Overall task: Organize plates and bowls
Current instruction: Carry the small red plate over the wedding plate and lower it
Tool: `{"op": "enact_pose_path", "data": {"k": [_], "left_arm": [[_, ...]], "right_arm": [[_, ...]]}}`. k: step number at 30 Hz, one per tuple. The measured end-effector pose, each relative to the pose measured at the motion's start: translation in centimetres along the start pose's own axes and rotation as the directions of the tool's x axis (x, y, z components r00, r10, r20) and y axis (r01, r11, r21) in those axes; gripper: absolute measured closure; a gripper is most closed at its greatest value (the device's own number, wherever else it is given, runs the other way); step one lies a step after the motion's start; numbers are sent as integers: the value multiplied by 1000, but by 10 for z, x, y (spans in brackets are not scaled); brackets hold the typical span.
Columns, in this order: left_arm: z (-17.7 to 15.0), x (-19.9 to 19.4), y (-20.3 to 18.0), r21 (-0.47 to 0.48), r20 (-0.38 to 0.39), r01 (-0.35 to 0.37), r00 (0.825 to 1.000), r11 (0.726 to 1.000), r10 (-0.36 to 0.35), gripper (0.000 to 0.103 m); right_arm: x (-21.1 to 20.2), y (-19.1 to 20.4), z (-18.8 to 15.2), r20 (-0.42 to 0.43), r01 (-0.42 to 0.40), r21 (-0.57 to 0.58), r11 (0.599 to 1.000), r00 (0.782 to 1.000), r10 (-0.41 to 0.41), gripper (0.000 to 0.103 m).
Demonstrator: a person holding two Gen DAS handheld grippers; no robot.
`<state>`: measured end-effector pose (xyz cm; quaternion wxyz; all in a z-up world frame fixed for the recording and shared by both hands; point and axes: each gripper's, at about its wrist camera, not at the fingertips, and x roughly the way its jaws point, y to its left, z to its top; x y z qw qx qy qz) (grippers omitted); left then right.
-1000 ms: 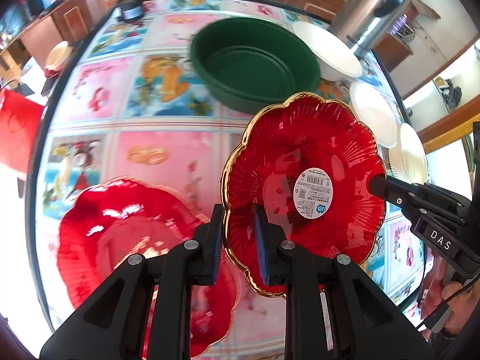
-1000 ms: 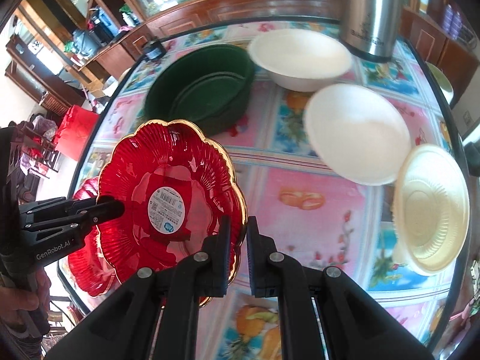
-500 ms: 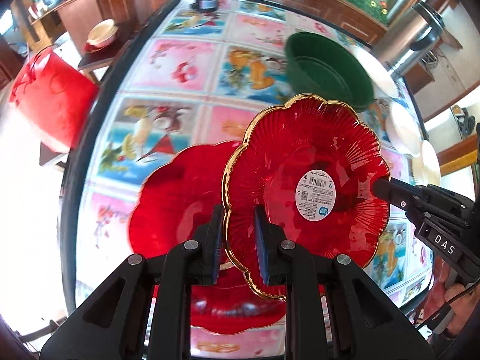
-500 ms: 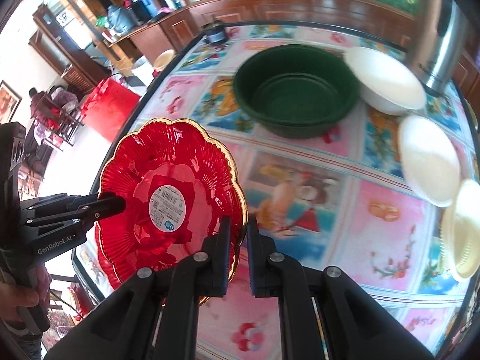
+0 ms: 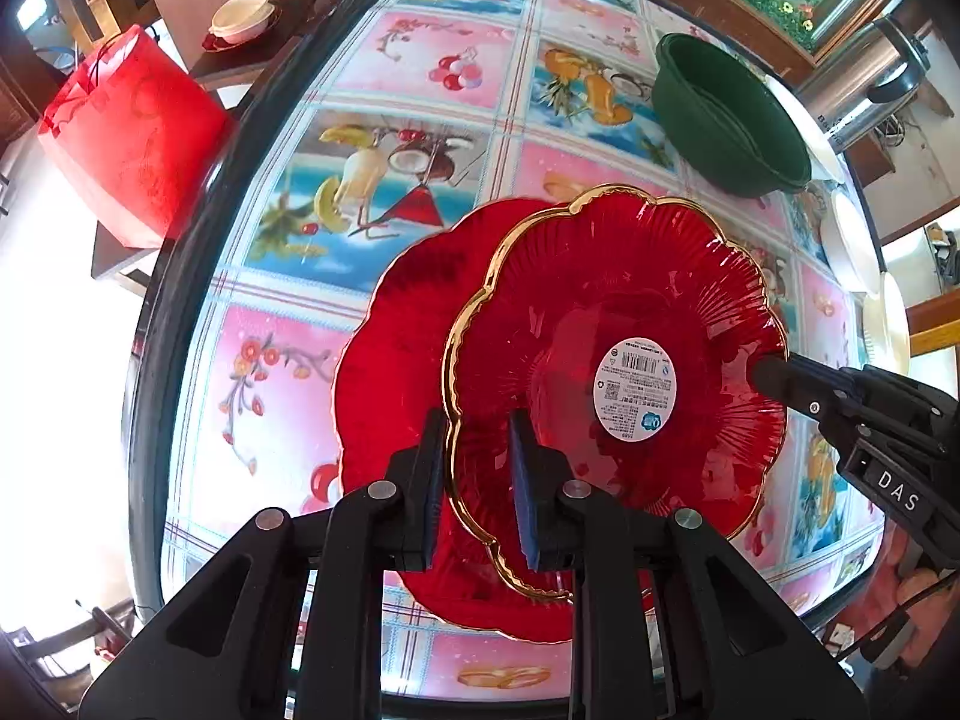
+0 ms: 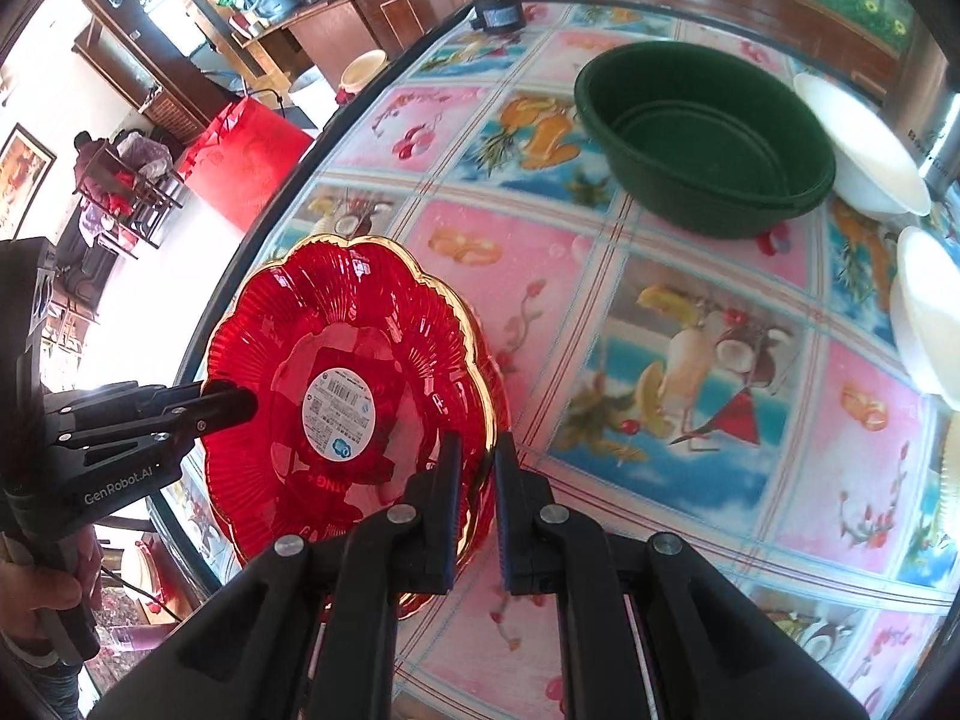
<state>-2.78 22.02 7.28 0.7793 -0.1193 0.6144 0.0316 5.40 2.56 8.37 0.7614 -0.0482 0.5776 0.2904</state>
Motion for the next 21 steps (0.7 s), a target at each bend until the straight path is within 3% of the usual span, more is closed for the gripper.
{"op": "enact_pose_path", "data": {"k": [21], "left_arm": [[-13,26,11,-26,-16,-54,998,998,53,81]], "right_arm": [[31,17,-3,-51,64,-46,997,997,-66,93]]}}
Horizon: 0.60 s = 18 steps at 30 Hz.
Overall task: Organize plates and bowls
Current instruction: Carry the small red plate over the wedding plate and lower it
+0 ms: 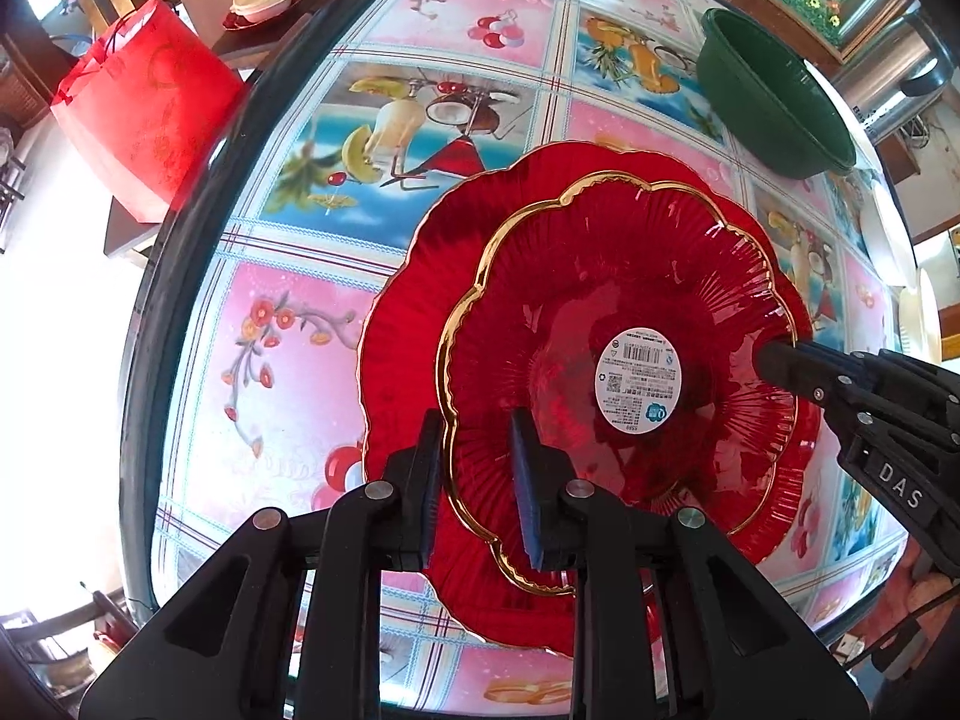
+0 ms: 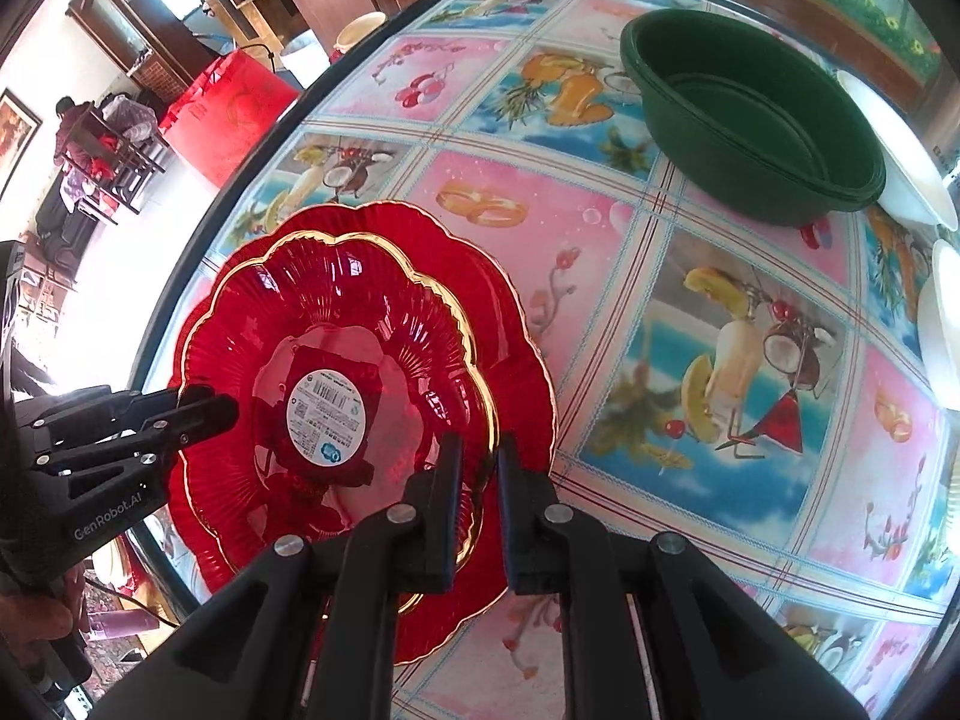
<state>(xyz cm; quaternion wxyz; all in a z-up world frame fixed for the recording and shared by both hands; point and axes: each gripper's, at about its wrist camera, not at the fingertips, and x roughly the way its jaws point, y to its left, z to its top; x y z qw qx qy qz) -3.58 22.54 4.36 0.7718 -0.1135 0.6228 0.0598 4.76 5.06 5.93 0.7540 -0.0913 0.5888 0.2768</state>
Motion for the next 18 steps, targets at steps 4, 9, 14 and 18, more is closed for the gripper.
{"op": "enact_pose_path", "data": {"k": [4,9,14,18], "left_arm": [[-1,2,-1,9,4,-13,1000,1000,12,81],[-2,1,-4,20,12,-27,1000,999,26,80],[-4,-1,-7,40,25,-53,998,998,52,80],[-3,-1,-7,38,28,-54,998,998,53,80]], "right_arm": [[1,2,0,-6,8,-6,1000,1000,-8,93],[4,6,3,-13,35,-27,999,999,-36,91],[5,7,2,-21,41,-36,998,999,-42,92],[5,9,3,-21,53,-41,998,998,-54,92]]}}
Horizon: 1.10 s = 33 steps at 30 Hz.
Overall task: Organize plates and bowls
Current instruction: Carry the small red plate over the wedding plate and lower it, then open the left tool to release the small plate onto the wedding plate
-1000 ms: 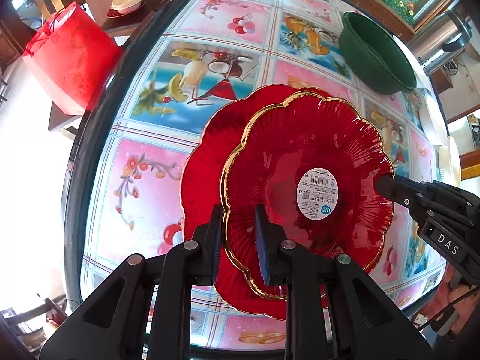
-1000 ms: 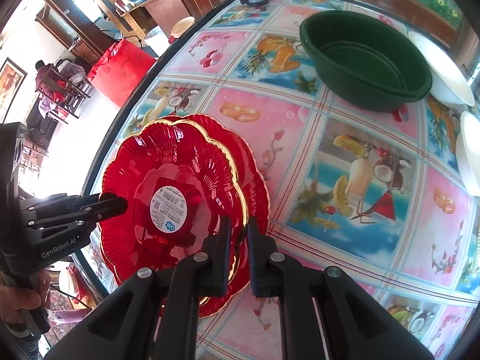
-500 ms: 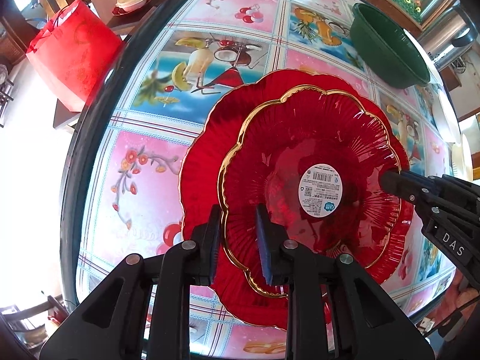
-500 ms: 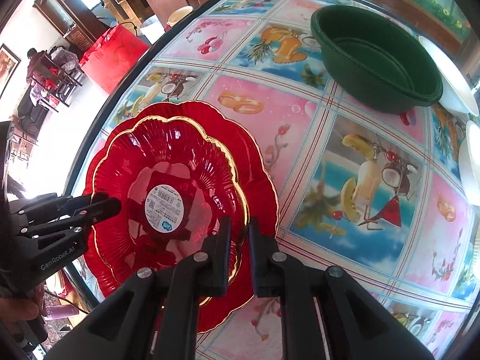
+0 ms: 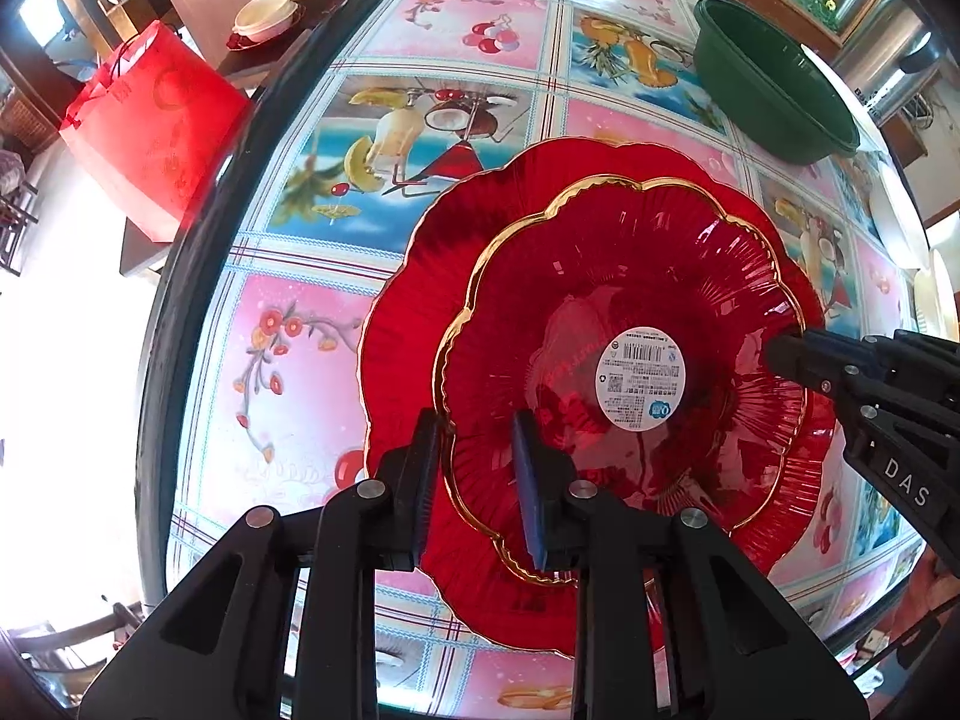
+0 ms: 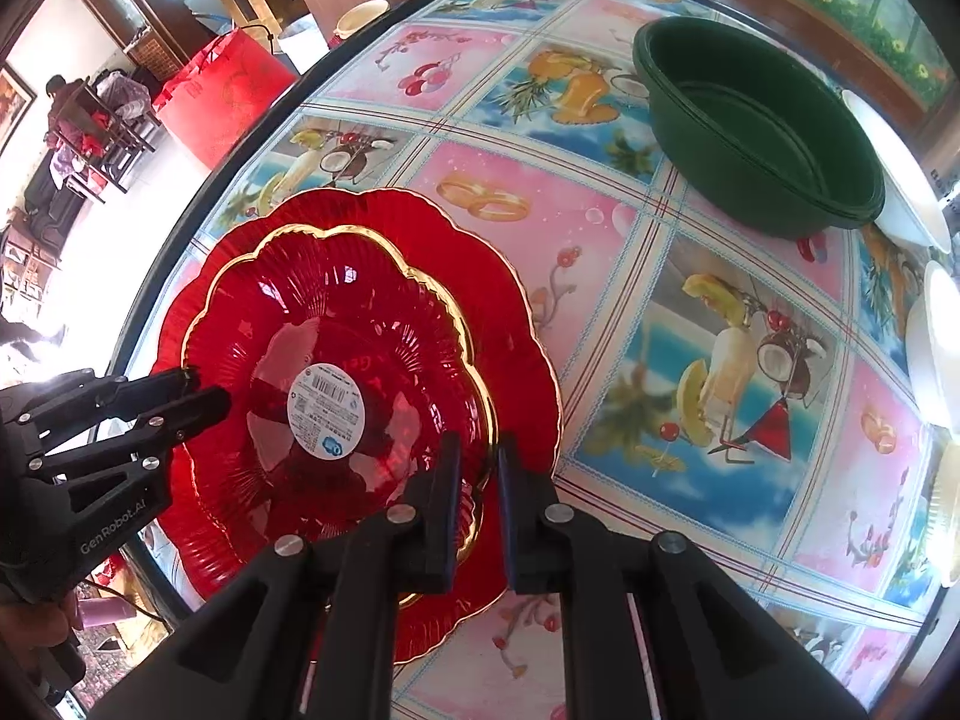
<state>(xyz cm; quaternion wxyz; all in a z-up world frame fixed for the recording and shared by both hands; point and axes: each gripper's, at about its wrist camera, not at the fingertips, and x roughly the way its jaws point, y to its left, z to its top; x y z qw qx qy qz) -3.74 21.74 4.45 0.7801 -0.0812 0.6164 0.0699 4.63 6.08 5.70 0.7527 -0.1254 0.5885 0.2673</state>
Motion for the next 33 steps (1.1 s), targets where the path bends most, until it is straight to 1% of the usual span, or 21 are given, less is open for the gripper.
{"op": "enact_pose_path", "data": {"k": [4,6,9,15,21,25,31,33], "left_arm": [[3,-10,3,-1,38,-24,999,1000,24,80],[4,-12,4,-1,47,-24,999,1000,24,80],[4,-12,4,4,43,-27,999,1000,27,80],[4,-19,1,-1,66,-24,998,1000,24,80],[6,-18,-1,-5,68,-19,998,1000,19,80],[8,-21,-4,-4,78,-11,997,1000,11,80],[12,-27,-13,2,108,-6,994,1000,6,80],[13,-29,-17,7,116,-9,993,1000,8,80]], "right_arm": [[1,2,1,-8,7,-7,1000,1000,-8,92],[1,2,1,-8,7,-5,1000,1000,-7,91],[1,3,0,-7,11,-7,1000,1000,-11,92],[0,5,-1,-6,7,-8,1000,1000,-7,91],[-8,4,-2,15,44,-14,999,999,-44,91],[-13,2,-2,24,29,-7,1000,999,-29,91],[-30,0,-6,69,-5,8,1000,998,5,91],[-35,0,-6,81,-2,4,1000,997,2,88]]}}
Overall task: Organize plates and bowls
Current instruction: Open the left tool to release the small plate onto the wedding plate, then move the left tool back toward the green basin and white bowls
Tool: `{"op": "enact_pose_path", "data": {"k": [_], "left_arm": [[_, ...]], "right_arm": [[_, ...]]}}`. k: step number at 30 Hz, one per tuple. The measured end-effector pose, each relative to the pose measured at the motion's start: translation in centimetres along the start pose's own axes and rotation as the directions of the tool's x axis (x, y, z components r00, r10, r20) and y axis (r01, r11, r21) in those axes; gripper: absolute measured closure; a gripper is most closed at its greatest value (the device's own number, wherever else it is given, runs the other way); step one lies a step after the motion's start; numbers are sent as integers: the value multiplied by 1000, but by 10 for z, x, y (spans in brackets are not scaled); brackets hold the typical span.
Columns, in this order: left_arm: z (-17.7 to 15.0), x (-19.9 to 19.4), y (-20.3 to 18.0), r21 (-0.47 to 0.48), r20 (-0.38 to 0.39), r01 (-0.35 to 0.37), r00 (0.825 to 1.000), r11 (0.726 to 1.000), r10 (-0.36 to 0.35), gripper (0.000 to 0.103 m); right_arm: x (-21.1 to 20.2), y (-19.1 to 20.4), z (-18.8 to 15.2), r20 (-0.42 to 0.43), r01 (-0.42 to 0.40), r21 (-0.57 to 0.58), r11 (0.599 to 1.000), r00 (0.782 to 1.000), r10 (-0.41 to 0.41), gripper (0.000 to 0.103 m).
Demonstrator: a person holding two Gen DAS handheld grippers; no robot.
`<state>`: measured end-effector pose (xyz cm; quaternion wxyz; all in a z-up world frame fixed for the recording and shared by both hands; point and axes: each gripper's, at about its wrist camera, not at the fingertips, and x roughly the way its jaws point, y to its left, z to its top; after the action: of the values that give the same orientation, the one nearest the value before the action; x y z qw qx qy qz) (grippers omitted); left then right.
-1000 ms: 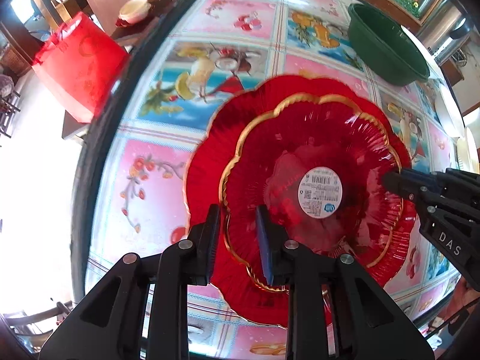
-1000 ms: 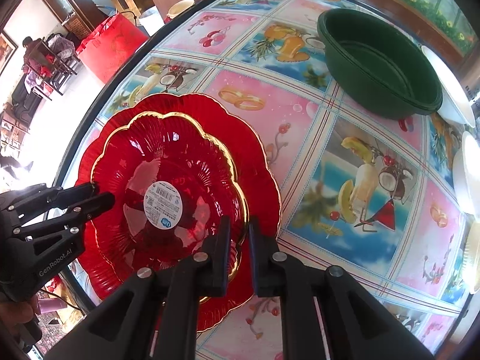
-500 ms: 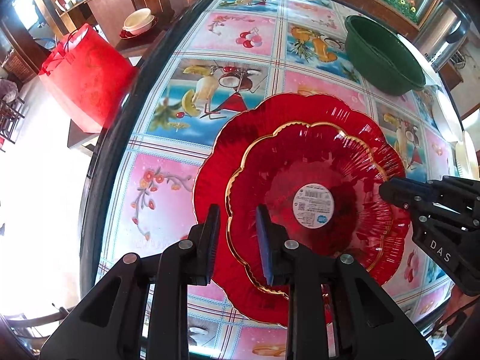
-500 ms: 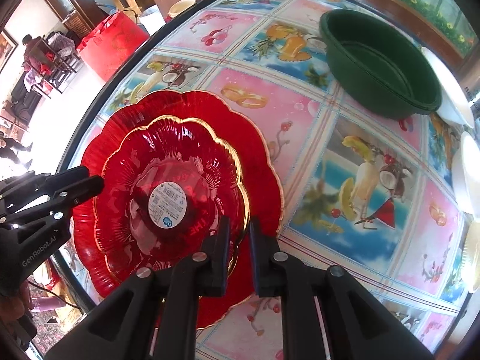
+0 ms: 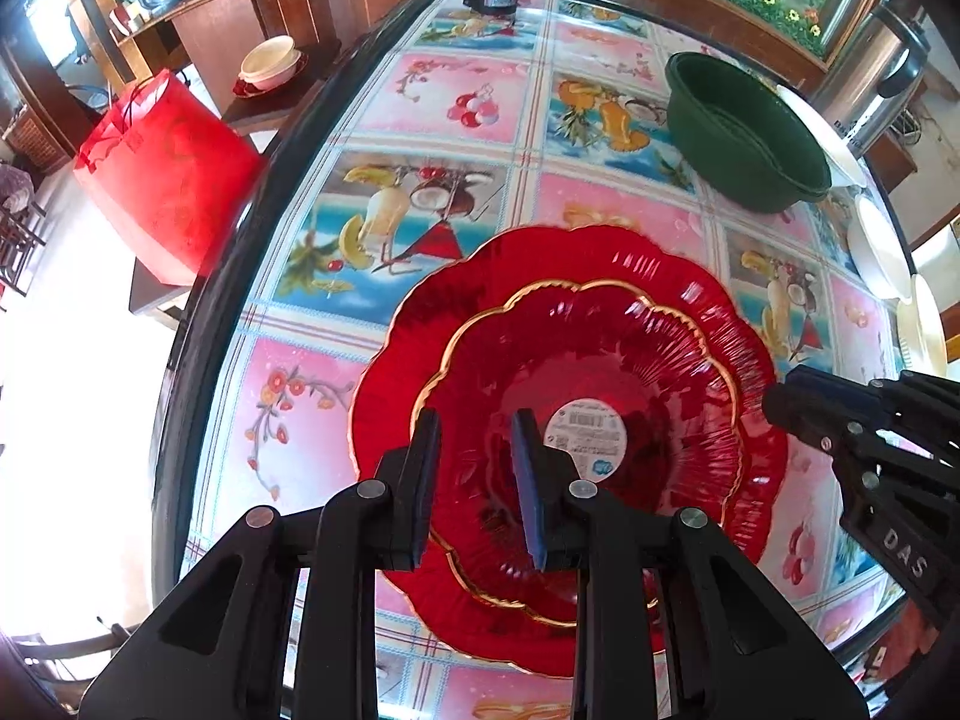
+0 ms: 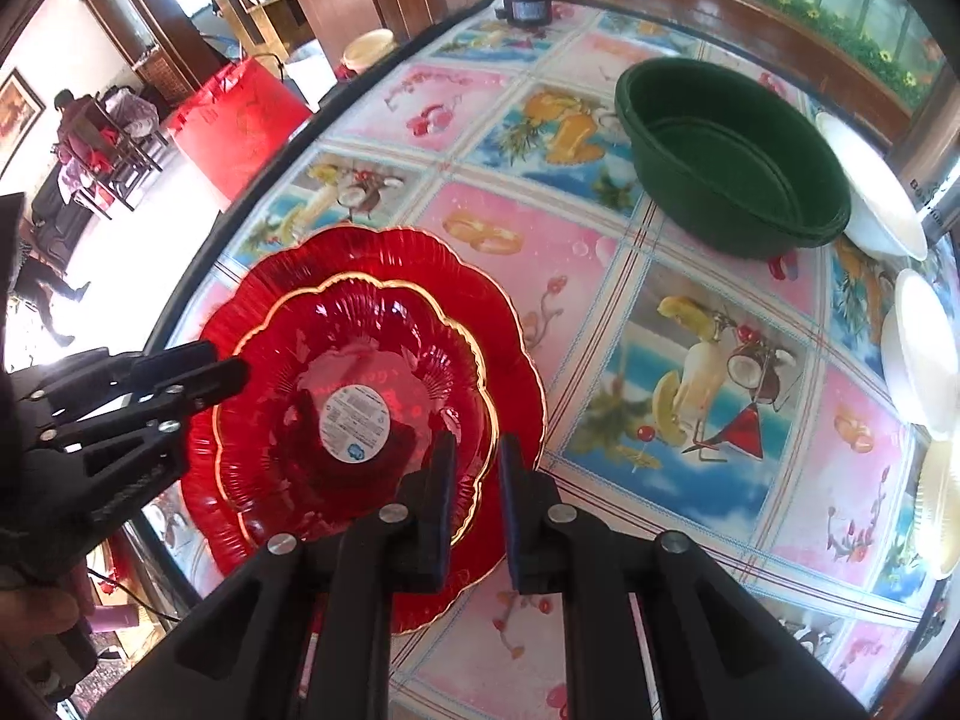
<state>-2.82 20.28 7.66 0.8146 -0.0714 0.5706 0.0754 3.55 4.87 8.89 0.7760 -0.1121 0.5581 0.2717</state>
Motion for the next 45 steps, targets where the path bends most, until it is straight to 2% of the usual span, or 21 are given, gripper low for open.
{"op": "enact_pose_path", "data": {"k": [2,3,7,17,19,21,29,40,45], "left_arm": [[2,-2,-5,4,8,4,1000,1000,-4,80],[3,-3,-7,8,10,4,1000,1000,-4,76],[7,-5,-17,11,19,13,1000,1000,-13,74],[18,-10,-54,46,29,44,999,998,-45,74],[20,-12,-62,54,31,48,998,997,-50,69],[22,-14,-72,64,40,57,997,996,-59,57],[32,-17,-102,94,47,80,995,992,-85,57],[44,-13,-134,122,41,104,993,987,-110,57],[52,-11,-143,124,47,91,994,988,-98,57]], "right_arm": [[-5,-1,-1,13,-1,2,1000,1000,1,80],[-7,-3,-1,17,-2,5,1000,1000,2,75],[-14,-10,-4,41,-2,29,1000,999,1,71],[-29,-38,-11,77,5,98,995,997,-13,40],[-32,-44,-12,83,6,108,994,996,-15,38],[-35,-51,-14,91,8,122,993,996,-20,31],[-47,-80,-23,106,15,181,983,994,-35,25],[-62,-125,-24,111,42,250,967,991,-72,24],[-66,-142,-22,124,41,278,960,989,-78,24]]}}
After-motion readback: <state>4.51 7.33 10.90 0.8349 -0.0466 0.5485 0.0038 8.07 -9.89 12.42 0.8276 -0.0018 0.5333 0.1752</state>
